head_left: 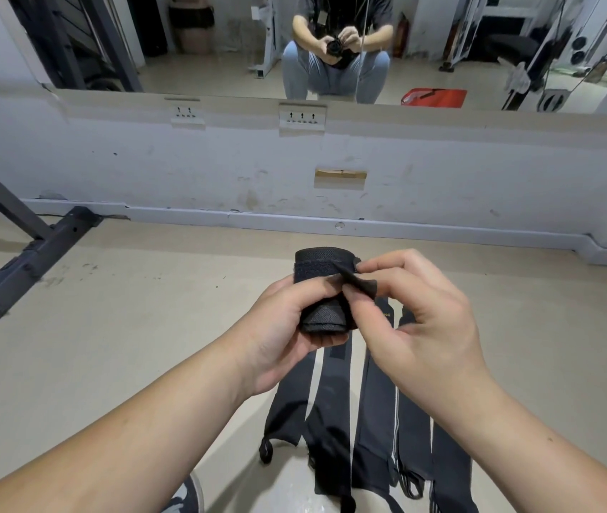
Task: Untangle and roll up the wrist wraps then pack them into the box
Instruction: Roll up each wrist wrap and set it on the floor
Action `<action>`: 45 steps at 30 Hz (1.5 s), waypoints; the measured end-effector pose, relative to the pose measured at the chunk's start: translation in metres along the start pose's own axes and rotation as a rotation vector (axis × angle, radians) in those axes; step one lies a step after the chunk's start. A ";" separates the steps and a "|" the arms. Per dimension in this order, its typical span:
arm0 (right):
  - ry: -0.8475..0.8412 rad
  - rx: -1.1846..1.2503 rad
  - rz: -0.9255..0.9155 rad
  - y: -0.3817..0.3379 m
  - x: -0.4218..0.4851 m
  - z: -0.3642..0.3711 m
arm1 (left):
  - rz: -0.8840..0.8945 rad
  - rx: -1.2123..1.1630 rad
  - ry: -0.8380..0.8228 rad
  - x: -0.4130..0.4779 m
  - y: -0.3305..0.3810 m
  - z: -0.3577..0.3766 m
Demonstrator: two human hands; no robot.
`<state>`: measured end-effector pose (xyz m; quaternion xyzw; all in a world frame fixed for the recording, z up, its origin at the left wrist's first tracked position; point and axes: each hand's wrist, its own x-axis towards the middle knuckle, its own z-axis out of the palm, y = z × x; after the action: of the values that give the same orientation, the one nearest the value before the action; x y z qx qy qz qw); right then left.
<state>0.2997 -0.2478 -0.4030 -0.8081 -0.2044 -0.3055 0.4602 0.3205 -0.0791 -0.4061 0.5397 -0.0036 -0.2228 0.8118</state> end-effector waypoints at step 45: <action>0.012 0.455 0.386 -0.022 0.000 -0.003 | 0.126 0.081 0.132 -0.011 0.015 0.011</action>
<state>0.2853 -0.2394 -0.3880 -0.7063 -0.1076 -0.1635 0.6803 0.3128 -0.0795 -0.3862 0.5844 0.0067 -0.1350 0.8001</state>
